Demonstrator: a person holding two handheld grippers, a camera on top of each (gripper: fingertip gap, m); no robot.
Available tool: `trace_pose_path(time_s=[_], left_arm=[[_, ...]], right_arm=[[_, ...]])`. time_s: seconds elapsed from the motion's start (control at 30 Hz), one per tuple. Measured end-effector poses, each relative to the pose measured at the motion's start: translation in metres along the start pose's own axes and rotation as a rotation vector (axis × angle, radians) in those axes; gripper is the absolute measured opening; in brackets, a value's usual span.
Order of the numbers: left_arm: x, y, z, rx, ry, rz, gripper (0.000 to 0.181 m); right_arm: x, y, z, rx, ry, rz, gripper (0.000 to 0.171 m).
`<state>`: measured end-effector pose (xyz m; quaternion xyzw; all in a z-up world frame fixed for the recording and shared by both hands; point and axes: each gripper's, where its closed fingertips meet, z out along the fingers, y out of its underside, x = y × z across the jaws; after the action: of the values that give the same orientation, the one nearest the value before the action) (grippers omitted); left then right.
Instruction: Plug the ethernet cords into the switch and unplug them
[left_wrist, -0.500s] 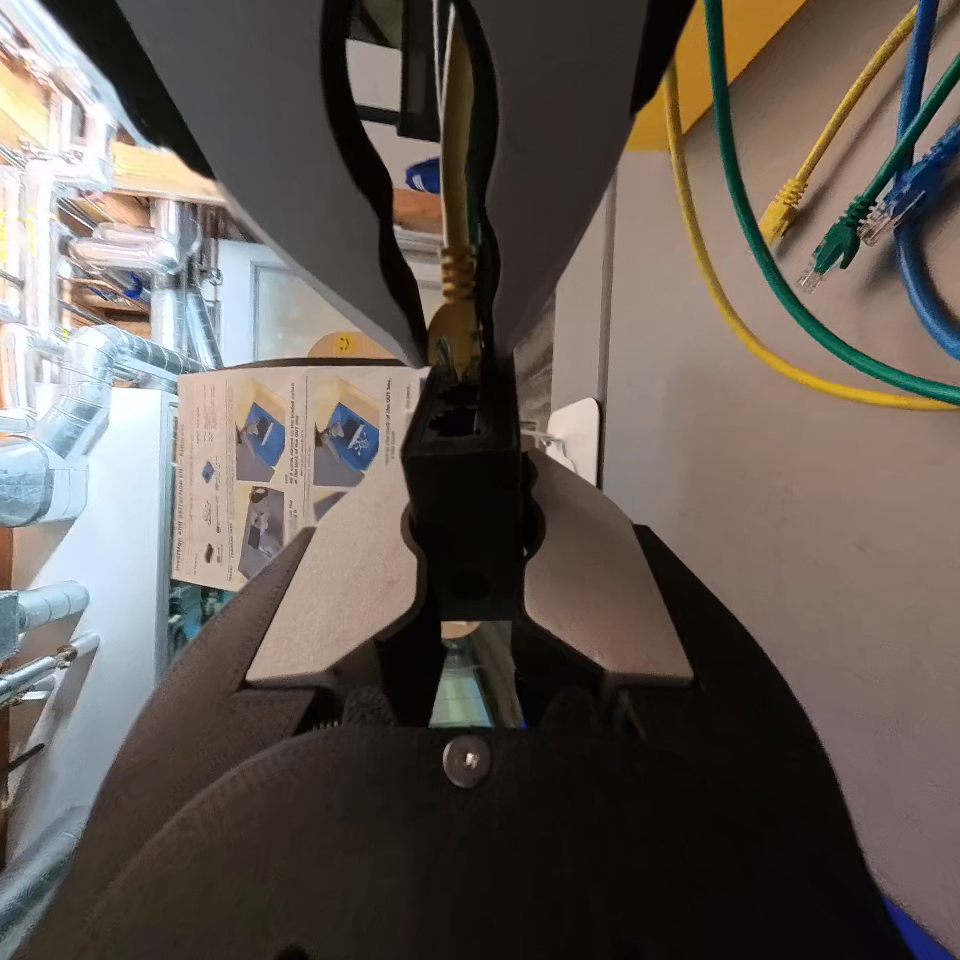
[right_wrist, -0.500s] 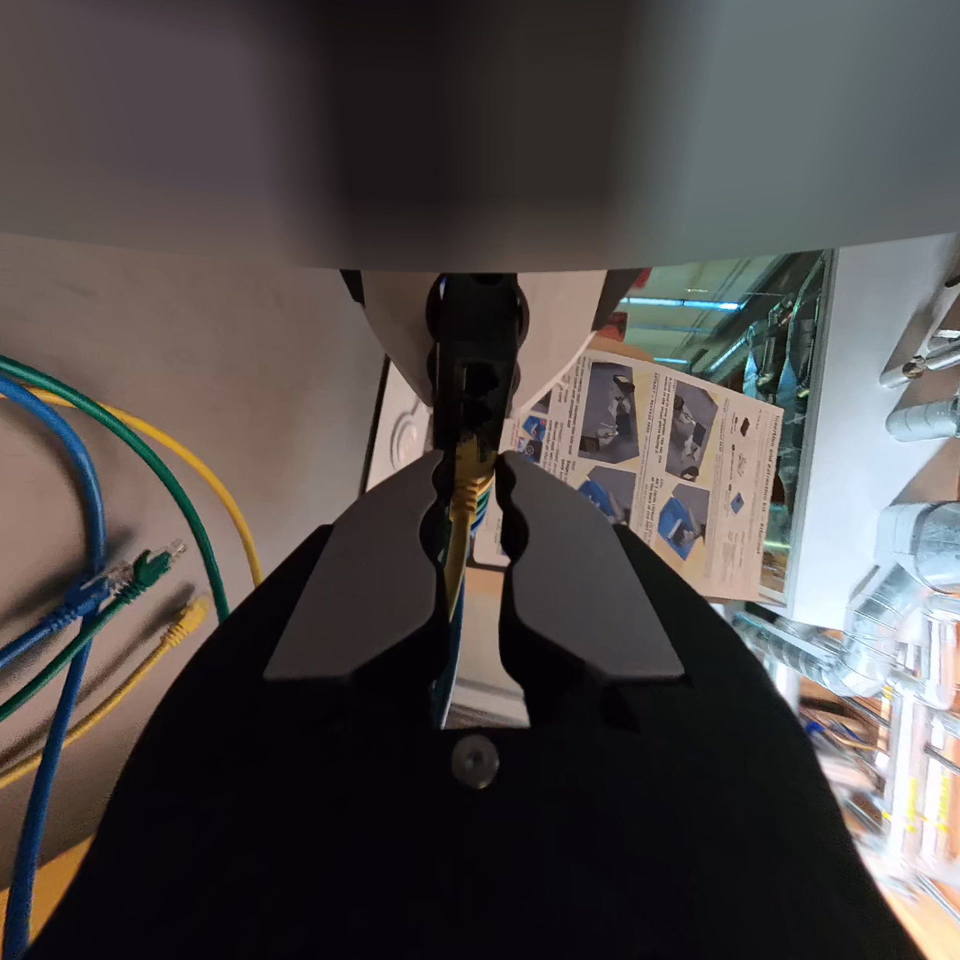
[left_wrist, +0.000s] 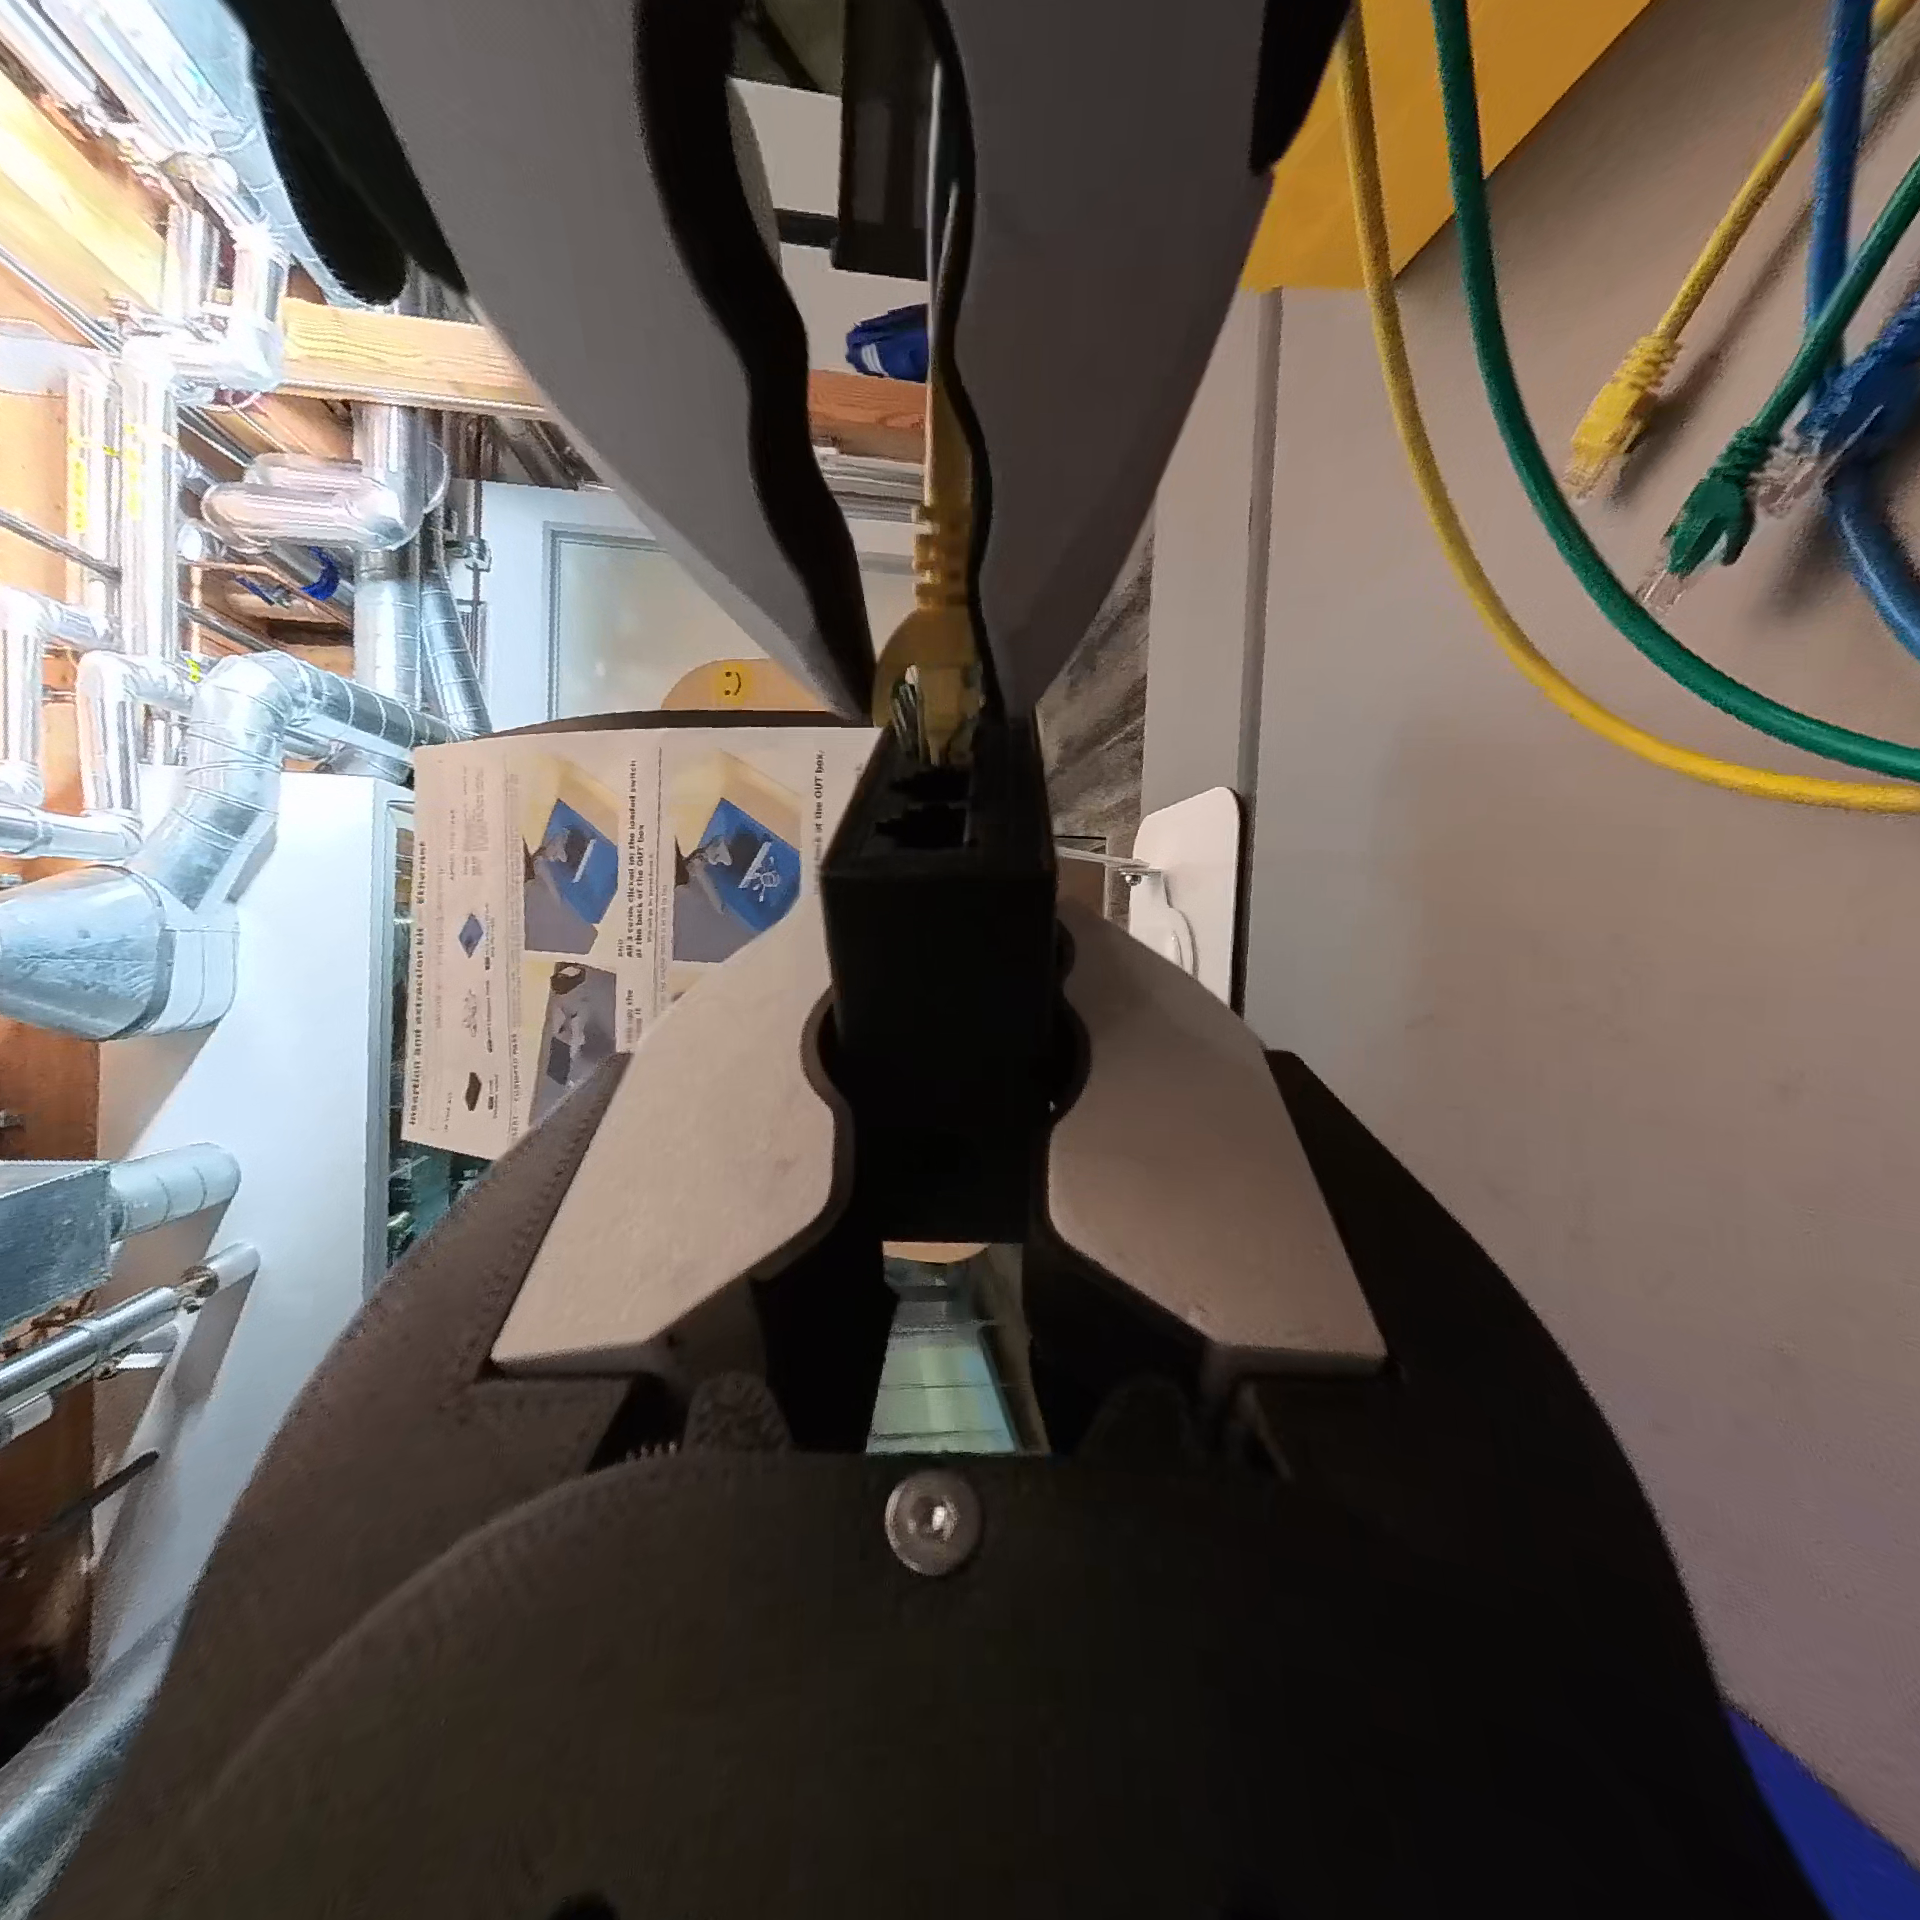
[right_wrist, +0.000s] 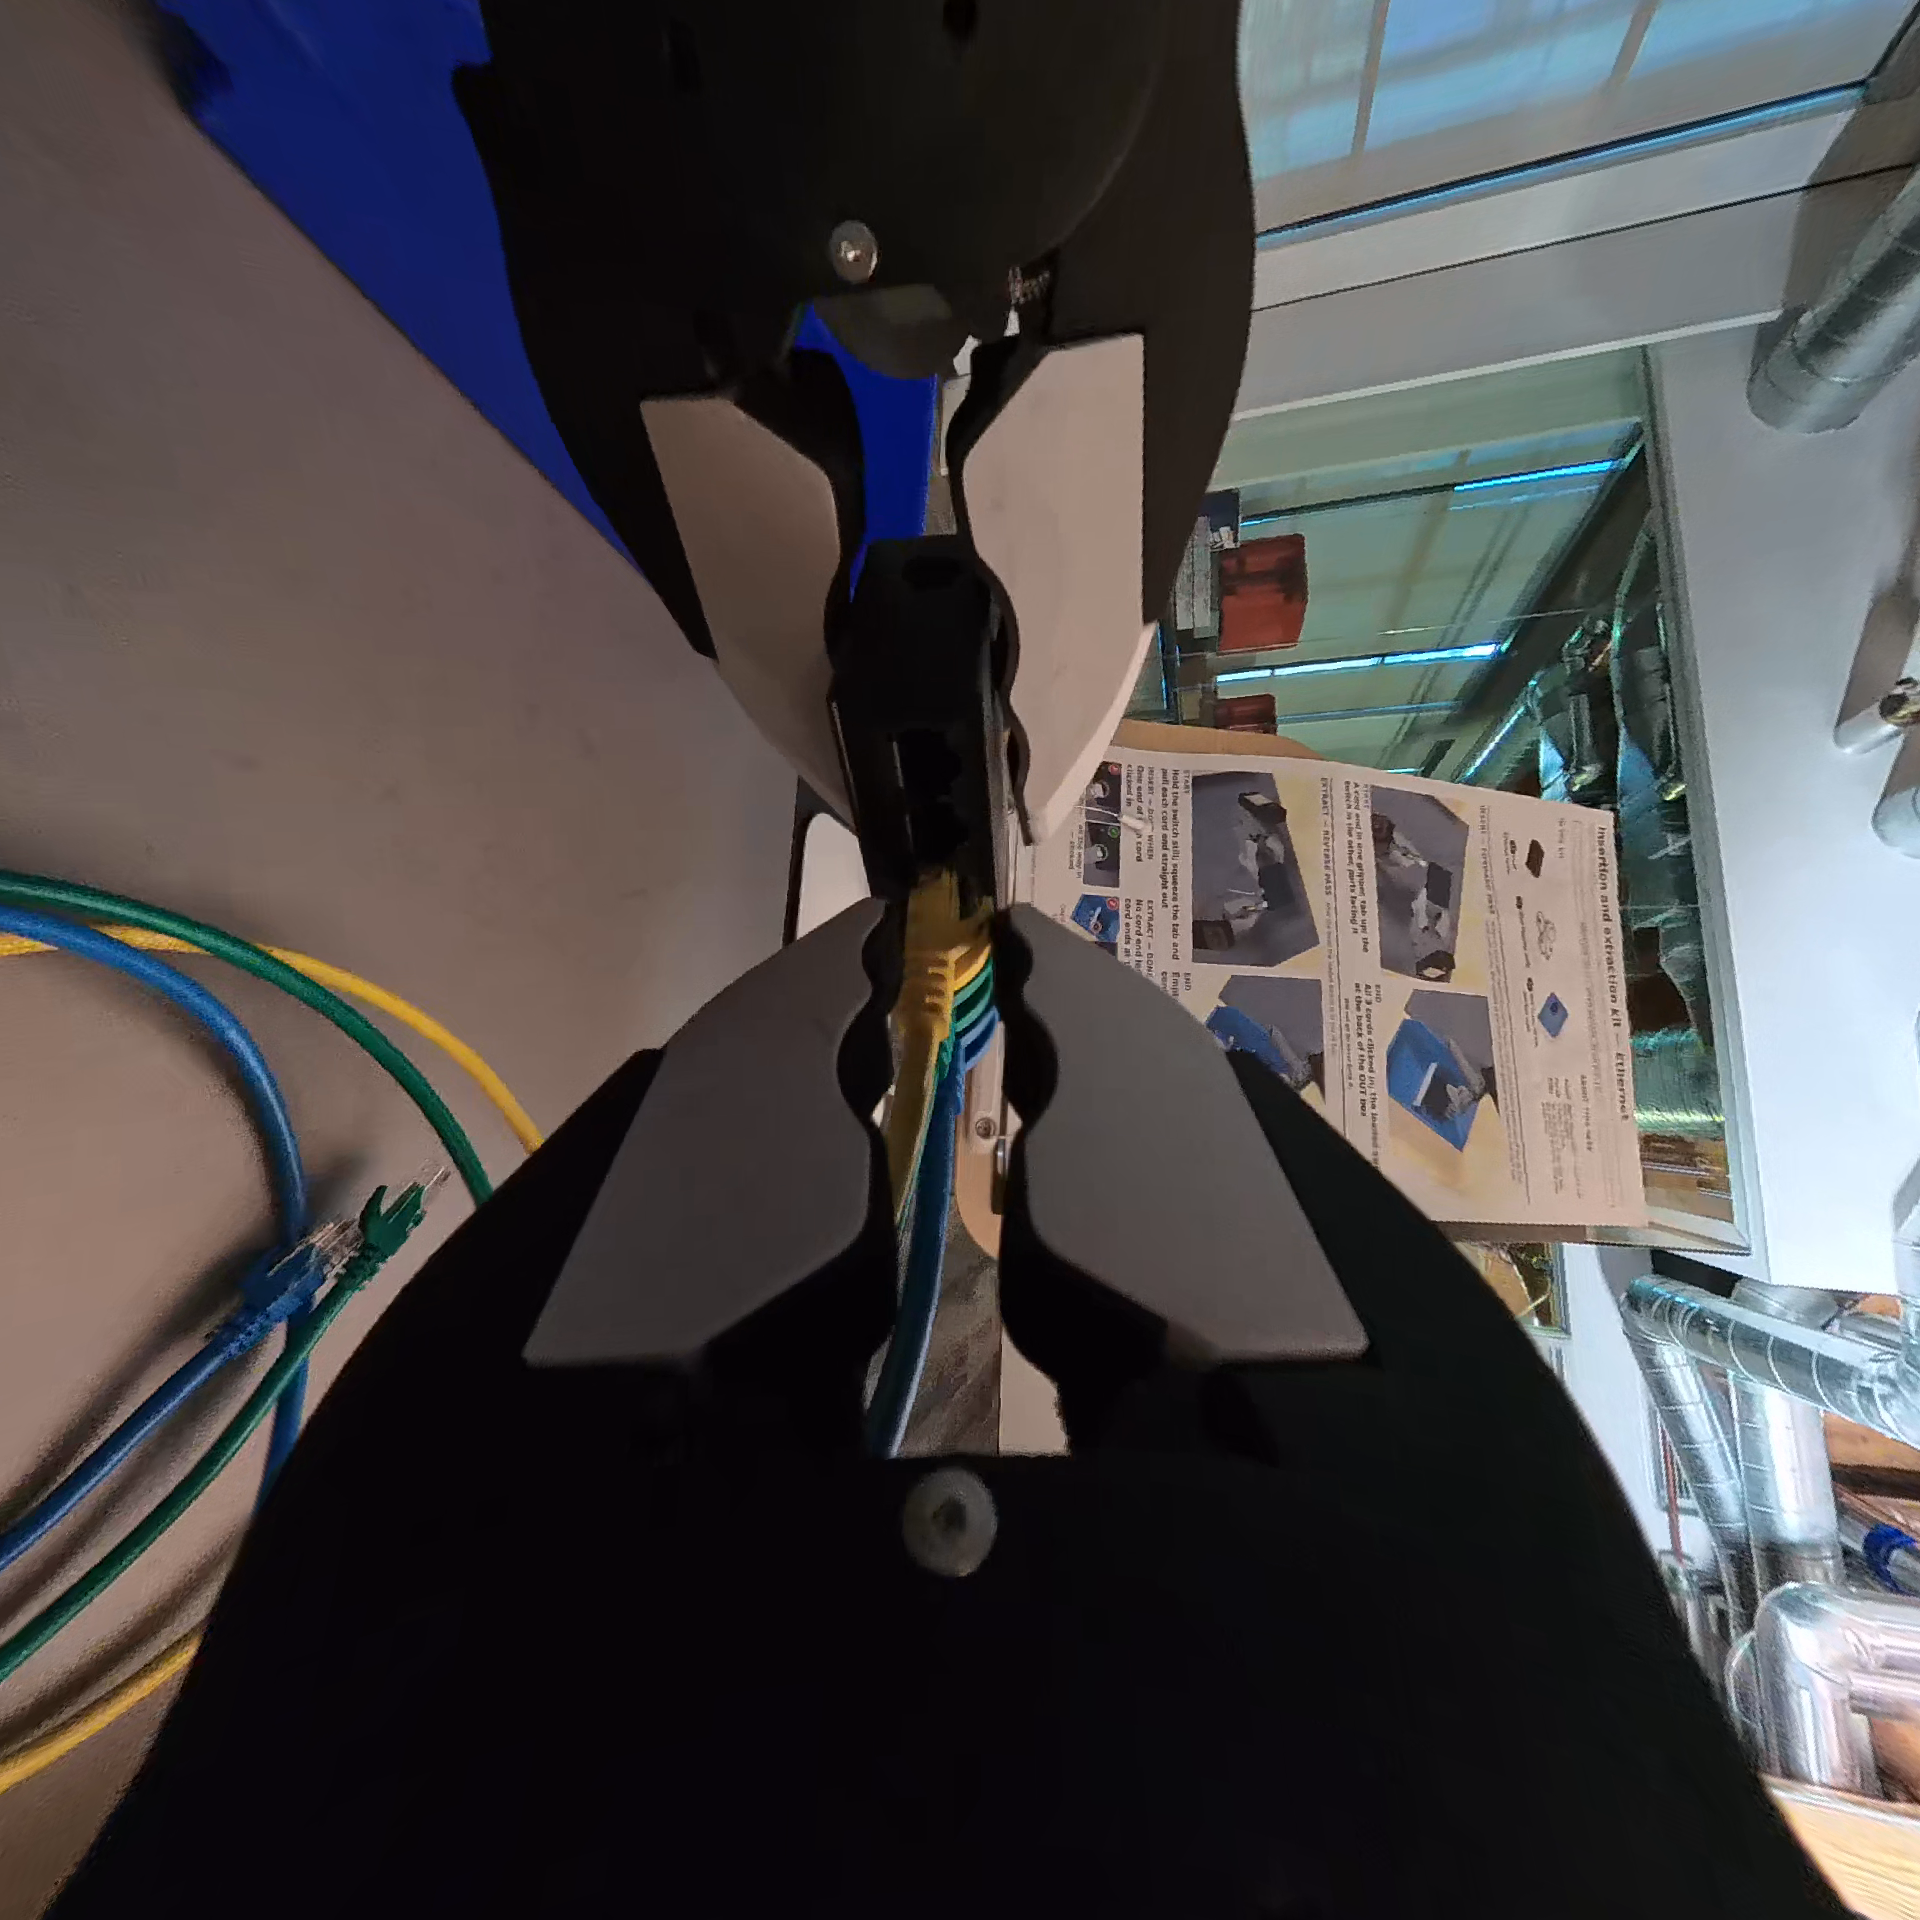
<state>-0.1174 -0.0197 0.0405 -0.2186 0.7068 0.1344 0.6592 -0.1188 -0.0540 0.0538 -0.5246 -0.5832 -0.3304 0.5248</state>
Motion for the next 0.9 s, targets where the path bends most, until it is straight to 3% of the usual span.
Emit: trace_pose_path(time_s=[0.3,0.53,0.9], left_arm=[[-0.002,0.005,0.002,-0.025,-0.026,0.053,0.029],[-0.005,0.006,0.005,-0.009,-0.04,0.041,0.03],[-0.014,0.026,0.005,-0.013,-0.014,-0.084,0.031]], right_arm=[[-0.003,0.001,0.005,0.032,0.037,-0.031,0.016],[-0.004,0.0,0.005,-0.016,-0.028,0.013,0.016],[0.009,-0.007,0.02,-0.11,-0.218,-0.098,0.016]])
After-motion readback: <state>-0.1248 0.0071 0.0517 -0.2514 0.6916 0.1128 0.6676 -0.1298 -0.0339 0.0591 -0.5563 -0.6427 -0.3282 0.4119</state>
